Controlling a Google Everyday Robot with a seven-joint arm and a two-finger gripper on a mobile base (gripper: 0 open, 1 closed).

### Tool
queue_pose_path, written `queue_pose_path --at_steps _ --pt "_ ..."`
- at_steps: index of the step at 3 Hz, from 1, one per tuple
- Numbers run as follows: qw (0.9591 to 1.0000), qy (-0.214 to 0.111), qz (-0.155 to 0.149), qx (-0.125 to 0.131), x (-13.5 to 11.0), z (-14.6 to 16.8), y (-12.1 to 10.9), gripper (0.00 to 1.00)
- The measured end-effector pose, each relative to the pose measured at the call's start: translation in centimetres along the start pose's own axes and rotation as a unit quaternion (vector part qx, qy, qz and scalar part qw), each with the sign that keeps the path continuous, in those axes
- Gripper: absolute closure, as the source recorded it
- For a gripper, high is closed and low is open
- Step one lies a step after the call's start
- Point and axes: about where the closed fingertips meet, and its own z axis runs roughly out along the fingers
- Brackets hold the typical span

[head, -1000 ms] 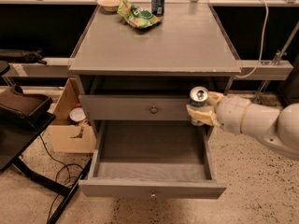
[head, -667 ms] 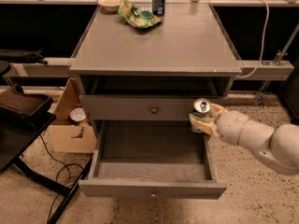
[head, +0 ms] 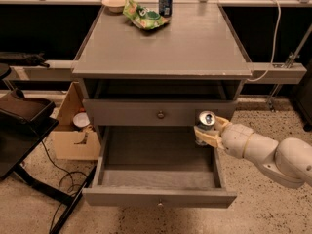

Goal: Place redbull can into middle drawer

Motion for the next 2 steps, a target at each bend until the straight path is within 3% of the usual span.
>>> queue_pose_path --at_steps 1,2 --pt "1.0 0.006 0.002 -0.006 3.5 2.4 -0.5 1.0" --pt "0.9994 0.011 -0.006 -0.033 9.2 5.4 -0.4 1.0"
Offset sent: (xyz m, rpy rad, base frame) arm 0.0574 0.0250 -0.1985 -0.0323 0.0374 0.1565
